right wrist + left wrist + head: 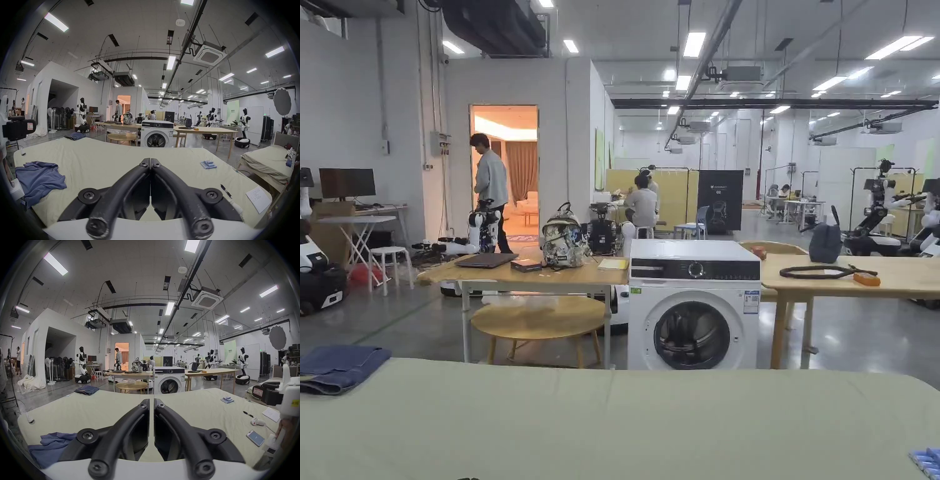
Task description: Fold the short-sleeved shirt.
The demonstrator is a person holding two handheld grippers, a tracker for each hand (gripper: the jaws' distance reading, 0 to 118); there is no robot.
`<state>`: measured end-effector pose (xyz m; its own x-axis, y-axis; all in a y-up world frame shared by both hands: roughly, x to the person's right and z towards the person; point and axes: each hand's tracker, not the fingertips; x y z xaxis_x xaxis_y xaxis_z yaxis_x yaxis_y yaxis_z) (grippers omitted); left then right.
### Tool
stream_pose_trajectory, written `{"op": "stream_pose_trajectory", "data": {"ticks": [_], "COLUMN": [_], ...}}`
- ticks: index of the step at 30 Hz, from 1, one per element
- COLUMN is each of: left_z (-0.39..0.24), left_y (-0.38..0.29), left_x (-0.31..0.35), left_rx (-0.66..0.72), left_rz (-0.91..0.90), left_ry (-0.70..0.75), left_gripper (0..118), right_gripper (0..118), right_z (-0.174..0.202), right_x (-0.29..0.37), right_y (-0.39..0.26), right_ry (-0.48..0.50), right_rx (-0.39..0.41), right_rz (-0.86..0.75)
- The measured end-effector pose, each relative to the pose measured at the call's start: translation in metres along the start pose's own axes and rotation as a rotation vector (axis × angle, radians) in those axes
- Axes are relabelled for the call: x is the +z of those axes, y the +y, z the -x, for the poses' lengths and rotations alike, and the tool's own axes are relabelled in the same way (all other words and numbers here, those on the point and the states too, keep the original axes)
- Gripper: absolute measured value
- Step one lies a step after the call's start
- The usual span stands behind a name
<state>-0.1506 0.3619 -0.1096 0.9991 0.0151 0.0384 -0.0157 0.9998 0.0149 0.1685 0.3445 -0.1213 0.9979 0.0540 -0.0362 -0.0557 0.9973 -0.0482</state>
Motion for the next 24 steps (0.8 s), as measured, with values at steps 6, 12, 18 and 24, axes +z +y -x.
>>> {"op": "stream_pose_trajectory", "data": {"ticks": [6, 12, 18, 24], "left_z": [0.0003, 0.0006, 0.0013, 0.0018], "left_y": [-0.0009, -0.0023, -0.0035, -0.0027], "left_x": [0.0004, 0.001, 0.0014, 0.0027], "left_rx": [-0.008, -0.003, -0.002, -0.002], "left_rz": [-0.007, -0.005, 0.001, 0.003], "left_ry": [-0.01, -0.006, -0.004, 0.007], "left_gripper": [0, 0, 0, 0], "right_gripper": [0, 0, 0, 0], "right_z": [0.0011, 0.0015, 0.0007, -0.0007], "right_x": [0.0001, 0.0003, 0.0008, 0.0019], "right_y": [0.001, 0.0008, -0.0005, -0.0008], "right_ry": [0.0, -0.001, -0.004, -0.004], "right_rx": [0.005, -0.003, -0.007, -0.011], "right_rz": [-0.001, 0.002, 0.005, 0.007]}}
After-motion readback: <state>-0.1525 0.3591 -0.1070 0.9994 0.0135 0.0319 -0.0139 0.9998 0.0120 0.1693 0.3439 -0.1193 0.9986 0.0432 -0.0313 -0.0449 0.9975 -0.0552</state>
